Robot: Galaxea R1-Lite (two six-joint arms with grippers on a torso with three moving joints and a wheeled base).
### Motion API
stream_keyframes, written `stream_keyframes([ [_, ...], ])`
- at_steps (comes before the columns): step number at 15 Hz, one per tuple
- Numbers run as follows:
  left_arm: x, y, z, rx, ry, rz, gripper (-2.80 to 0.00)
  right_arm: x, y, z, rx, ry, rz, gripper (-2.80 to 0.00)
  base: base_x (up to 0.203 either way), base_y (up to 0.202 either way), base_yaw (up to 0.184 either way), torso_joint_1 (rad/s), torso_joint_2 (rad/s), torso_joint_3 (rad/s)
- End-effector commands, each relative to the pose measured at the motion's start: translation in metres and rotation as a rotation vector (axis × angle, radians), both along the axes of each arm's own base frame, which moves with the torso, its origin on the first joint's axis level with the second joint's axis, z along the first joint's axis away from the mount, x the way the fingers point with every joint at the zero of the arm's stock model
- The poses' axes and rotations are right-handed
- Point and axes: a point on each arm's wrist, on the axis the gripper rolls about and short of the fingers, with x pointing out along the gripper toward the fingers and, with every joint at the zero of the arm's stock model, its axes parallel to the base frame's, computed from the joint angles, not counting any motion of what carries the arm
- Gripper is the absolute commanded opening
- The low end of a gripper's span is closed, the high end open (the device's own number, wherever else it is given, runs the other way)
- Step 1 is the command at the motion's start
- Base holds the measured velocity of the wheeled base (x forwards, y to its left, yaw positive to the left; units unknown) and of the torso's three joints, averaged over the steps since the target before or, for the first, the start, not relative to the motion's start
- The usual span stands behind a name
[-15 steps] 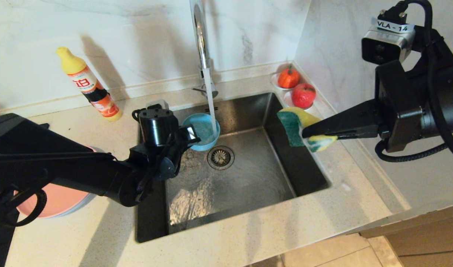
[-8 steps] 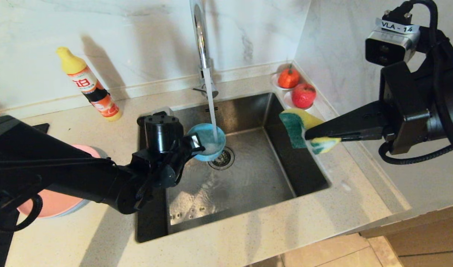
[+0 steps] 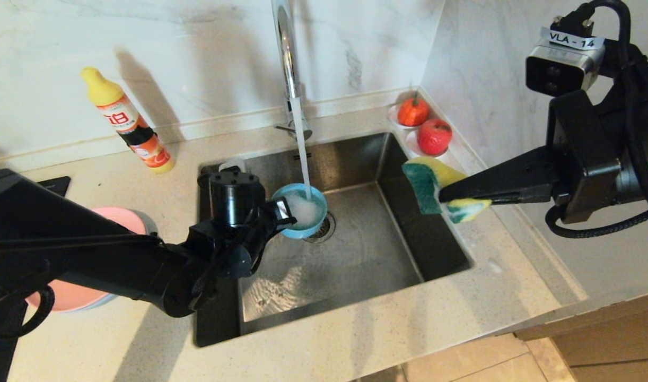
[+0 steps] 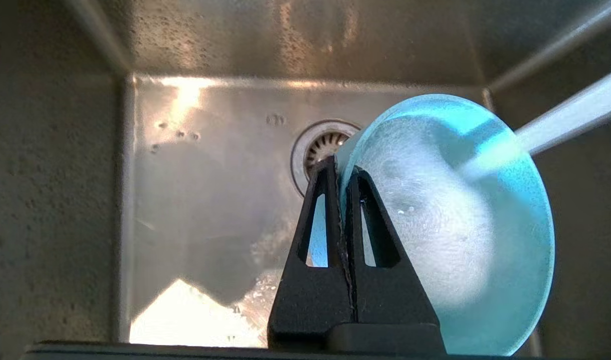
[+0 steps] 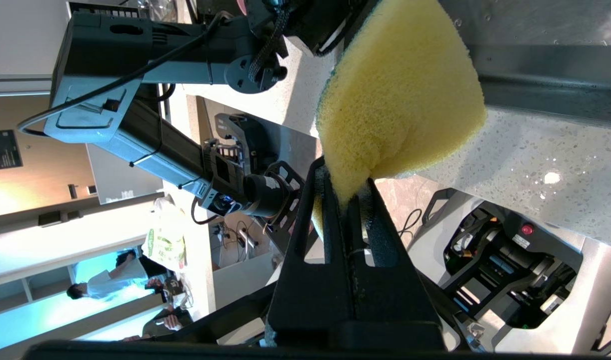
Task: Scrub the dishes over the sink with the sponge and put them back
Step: Rinse the bowl
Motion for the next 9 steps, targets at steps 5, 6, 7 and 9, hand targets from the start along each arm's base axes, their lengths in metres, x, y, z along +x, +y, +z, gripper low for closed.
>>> stream_keyframes([
  [5,-0.0065,-0.0044,-0.0045,-0.015,0.014,-0.024,-2.80,0.0009,0.0004,-0.0012,-0.001,0.011,0.001,-2.80,0.000,0.000,0.000,0.000,0.00,0.000],
  [6,-0.0079,-0.0037,-0.0056,-0.013,0.020,-0.024,-2.80,0.0008,-0.0005,-0.0009,0.000,0.009,-0.002,-2.80,0.000,0.000,0.000,0.000,0.00,0.000],
  [7,-0.0088,-0.0030,-0.0051,-0.013,0.020,-0.022,-2.80,0.0007,-0.0005,-0.0010,0.000,0.011,-0.001,-2.80,0.000,0.000,0.000,0.000,0.00,0.000],
  [9,-0.0118,-0.0008,0.0011,-0.015,0.008,-0.021,-2.80,0.0000,-0.0014,-0.0003,0.003,0.010,-0.001,-2.80,0.000,0.000,0.000,0.000,0.00,0.000],
])
